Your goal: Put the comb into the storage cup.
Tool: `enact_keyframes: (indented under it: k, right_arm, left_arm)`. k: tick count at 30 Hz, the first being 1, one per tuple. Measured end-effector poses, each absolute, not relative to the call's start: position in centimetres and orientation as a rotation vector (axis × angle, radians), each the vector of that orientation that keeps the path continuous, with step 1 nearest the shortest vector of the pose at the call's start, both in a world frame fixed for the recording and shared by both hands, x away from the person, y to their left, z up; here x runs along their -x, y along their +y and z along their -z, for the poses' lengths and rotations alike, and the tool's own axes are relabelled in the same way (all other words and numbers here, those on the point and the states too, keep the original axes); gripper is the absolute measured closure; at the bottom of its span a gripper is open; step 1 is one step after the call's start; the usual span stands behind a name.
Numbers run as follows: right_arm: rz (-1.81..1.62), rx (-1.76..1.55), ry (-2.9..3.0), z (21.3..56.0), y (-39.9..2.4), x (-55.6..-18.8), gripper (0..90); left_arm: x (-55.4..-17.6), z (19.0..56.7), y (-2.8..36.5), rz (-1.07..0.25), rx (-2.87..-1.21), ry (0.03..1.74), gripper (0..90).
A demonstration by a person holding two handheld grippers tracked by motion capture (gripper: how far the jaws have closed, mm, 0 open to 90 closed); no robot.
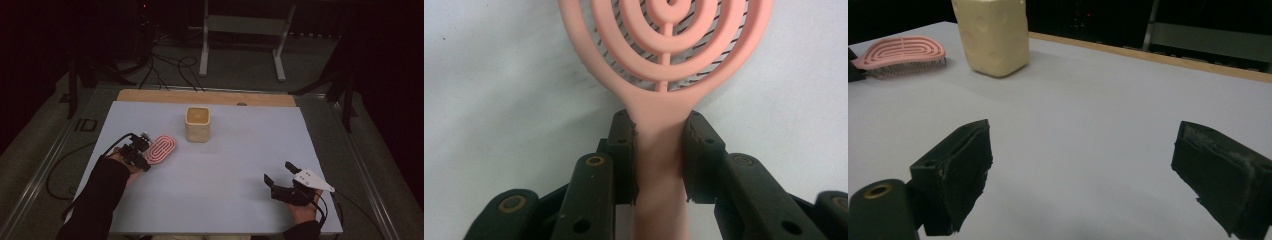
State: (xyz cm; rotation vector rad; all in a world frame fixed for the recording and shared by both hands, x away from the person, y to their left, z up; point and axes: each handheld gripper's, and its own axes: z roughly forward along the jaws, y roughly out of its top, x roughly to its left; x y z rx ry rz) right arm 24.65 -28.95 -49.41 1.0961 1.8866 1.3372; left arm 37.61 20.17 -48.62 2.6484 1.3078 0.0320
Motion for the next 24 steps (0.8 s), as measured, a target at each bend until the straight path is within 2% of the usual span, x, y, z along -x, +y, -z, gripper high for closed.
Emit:
enact_keyframes:
  k: [24]
  right_arm:
    - [-1.339,-1.100,1.886,49.4,-29.0,-24.6,9.0]
  left_arm:
    - [-37.1,47.1,20.6,-0.090,-2.562,1.287,70.8]
